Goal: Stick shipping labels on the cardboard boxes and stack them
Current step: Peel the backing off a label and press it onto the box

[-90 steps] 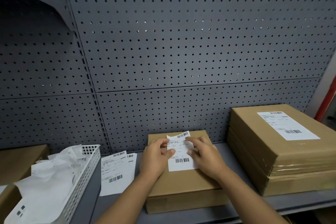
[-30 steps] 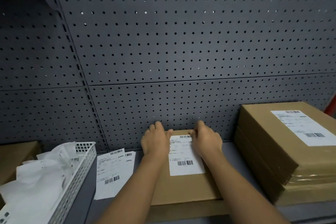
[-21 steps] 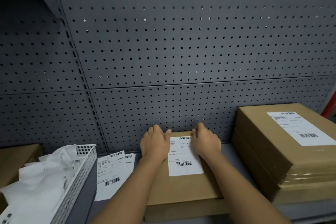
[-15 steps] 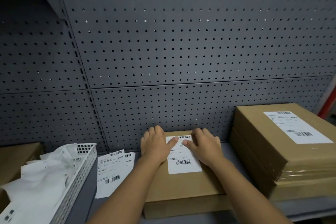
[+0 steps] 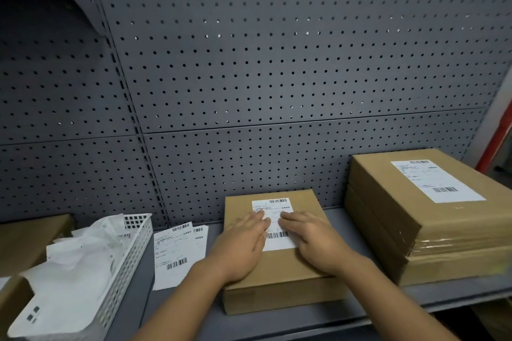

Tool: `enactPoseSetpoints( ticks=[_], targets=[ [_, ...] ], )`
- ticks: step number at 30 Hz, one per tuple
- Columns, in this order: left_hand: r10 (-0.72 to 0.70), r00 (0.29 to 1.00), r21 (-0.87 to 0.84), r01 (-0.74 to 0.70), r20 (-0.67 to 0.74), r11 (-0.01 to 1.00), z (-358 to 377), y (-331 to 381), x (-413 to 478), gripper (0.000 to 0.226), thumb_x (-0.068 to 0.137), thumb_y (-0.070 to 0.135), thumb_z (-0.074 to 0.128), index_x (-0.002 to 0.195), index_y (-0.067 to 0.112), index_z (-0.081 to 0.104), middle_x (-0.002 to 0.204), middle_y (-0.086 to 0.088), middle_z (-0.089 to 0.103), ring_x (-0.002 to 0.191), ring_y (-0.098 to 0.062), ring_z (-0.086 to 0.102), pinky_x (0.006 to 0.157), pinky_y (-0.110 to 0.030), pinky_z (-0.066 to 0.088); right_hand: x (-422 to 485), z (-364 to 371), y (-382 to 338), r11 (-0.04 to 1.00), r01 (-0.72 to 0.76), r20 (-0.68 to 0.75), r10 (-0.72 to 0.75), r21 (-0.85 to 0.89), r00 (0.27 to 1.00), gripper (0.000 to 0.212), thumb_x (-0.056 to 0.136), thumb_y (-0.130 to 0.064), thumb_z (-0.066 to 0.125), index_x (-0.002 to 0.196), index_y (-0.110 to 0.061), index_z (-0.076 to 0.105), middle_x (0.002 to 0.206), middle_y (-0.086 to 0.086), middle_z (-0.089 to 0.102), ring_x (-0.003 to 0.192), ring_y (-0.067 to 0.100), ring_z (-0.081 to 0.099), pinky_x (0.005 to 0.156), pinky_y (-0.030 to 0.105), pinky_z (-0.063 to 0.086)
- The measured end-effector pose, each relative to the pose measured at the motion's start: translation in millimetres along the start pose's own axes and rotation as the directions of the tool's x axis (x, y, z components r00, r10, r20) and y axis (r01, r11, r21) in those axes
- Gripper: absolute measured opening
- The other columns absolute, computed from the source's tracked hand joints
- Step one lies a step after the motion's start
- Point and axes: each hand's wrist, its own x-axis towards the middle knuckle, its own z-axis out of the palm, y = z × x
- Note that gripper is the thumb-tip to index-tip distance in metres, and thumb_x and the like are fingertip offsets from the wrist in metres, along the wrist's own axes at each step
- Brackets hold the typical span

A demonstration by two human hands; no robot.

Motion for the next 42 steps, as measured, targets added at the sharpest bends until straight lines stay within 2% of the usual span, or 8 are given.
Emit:
enactPoseSetpoints(
  ticks=[7, 15, 22, 26, 30, 36, 39, 42],
  targets=[
    [-0.013, 1.0, 0.031, 0.013, 0.025, 0.999, -14.3, 7.7, 4.9, 0.047, 0.111, 0.035, 0.03, 0.156, 0.025, 0.038, 0.171, 0.004, 0.024, 0.158, -0.015, 0.019, 0.127, -0.032, 0.018, 0.6, -22.2, -15.8, 0.998, -0.039, 0.058, 0.037, 0.04, 0.998, 0.031, 0.105, -0.018, 0.044, 0.125, -0.008, 0.066, 0.144, 0.007, 0.061, 0.133, 0.029, 0.052, 0.108, 0.046, 0.043],
    [0.065, 0.998, 0.018, -0.065, 0.011, 0.998, -1.4, 21.6, -25.9, 0.05, 0.112, 0.039, 0.029, 0.16, 0.027, 0.034, 0.17, 0.007, 0.024, 0.157, -0.009, 0.018, 0.126, -0.025, 0.012, -27.8, -14.1, -29.5, 0.999, -0.031, 0.048, 0.03, 0.036, 0.998, 0.045, 0.101, -0.012, 0.044, 0.145, -0.012, 0.055, 0.161, 0.001, 0.044, 0.15, 0.019, 0.037, 0.119, 0.037, 0.036],
    [-0.01, 0.993, 0.089, 0.0, 0.12, 0.996, -26.7, 31.9, -18.5, 0.043, 0.109, 0.041, 0.035, 0.148, 0.027, 0.046, 0.161, 0.007, 0.043, 0.144, -0.022, 0.046, 0.111, -0.04, 0.044, -29.5, -23.1, -31.9, 0.995, -0.069, 0.106, 0.062, 0.068, 0.992, 0.039, 0.1, -0.006, 0.043, 0.135, -0.003, 0.06, 0.147, 0.016, 0.054, 0.139, 0.034, 0.044, 0.117, 0.037, 0.028],
    [0.041, 0.998, 0.059, -0.043, 0.04, 0.997, -17.6, 33.8, -41.0, 0.051, 0.11, 0.041, 0.031, 0.159, 0.029, 0.034, 0.171, 0.01, 0.02, 0.157, -0.01, 0.022, 0.124, -0.036, 0.03, -43.4, -24.1, -35.5, 0.998, -0.014, -0.003, 0.014, 0.059, 1.0, 0.048, 0.099, -0.006, 0.046, 0.146, -0.011, 0.054, 0.158, 0.005, 0.048, 0.15, 0.02, 0.035, 0.119, 0.015, 0.006],
    [0.071, 0.997, 0.095, -0.07, -0.007, 0.993, 4.1, 33.2, -58.7, 0.054, 0.111, 0.043, 0.025, 0.162, 0.026, 0.026, 0.172, 0.006, 0.016, 0.158, -0.008, 0.012, 0.127, -0.024, 0.006, -53.6, -12.5, -33.2, 0.999, -0.008, 0.059, 0.005, 0.051, 0.998, 0.045, 0.099, -0.01, 0.046, 0.143, -0.013, 0.056, 0.163, 0.002, 0.04, 0.152, 0.019, 0.032, 0.122, 0.025, 0.019],
    [0.072, 0.997, 0.138, -0.071, -0.003, 0.988, 5.2, 34.3, -55.9, 0.053, 0.111, 0.043, 0.02, 0.161, 0.025, 0.026, 0.172, 0.003, 0.017, 0.159, -0.01, 0.011, 0.13, -0.03, 0.001, -53.6, -5.0, -23.4, 0.997, -0.008, 0.08, 0.002, 0.074, 0.997, 0.054, 0.102, -0.013, 0.044, 0.155, -0.021, 0.044, 0.167, -0.004, 0.029, 0.156, 0.009, 0.021, 0.12, 0.015, 0.001],
    [0.036, 0.999, -0.039, -0.037, -0.008, 0.999, 5.2, 31.7, -59.2, 0.058, 0.109, 0.049, 0.028, 0.163, 0.031, 0.02, 0.17, 0.014, 0.01, 0.156, -0.002, 0.0, 0.13, -0.032, 0.001, -62.4, -8.1, -18.4, 0.991, -0.016, 0.042, 0.011, 0.132, 0.999, 0.051, 0.101, -0.014, 0.047, 0.151, -0.022, 0.05, 0.163, -0.006, 0.037, 0.153, 0.006, 0.026, 0.123, 0.016, 0.0],
    [-0.138, 0.966, -0.332, 0.059, -0.219, 0.941, 10.3, 17.9, -67.4, 0.059, 0.106, 0.05, 0.043, 0.161, 0.034, 0.029, 0.164, 0.023, 0.018, 0.156, -0.001, 0.006, 0.131, -0.035, 0.006, -76.8, -10.5, -11.4, 0.965, -0.109, -0.228, 0.165, 0.24, 0.96, 0.042, 0.099, -0.024, 0.051, 0.138, -0.02, 0.065, 0.148, -0.005, 0.057, 0.143, 0.011, 0.046, 0.126, 0.029, 0.021]
  ],
)
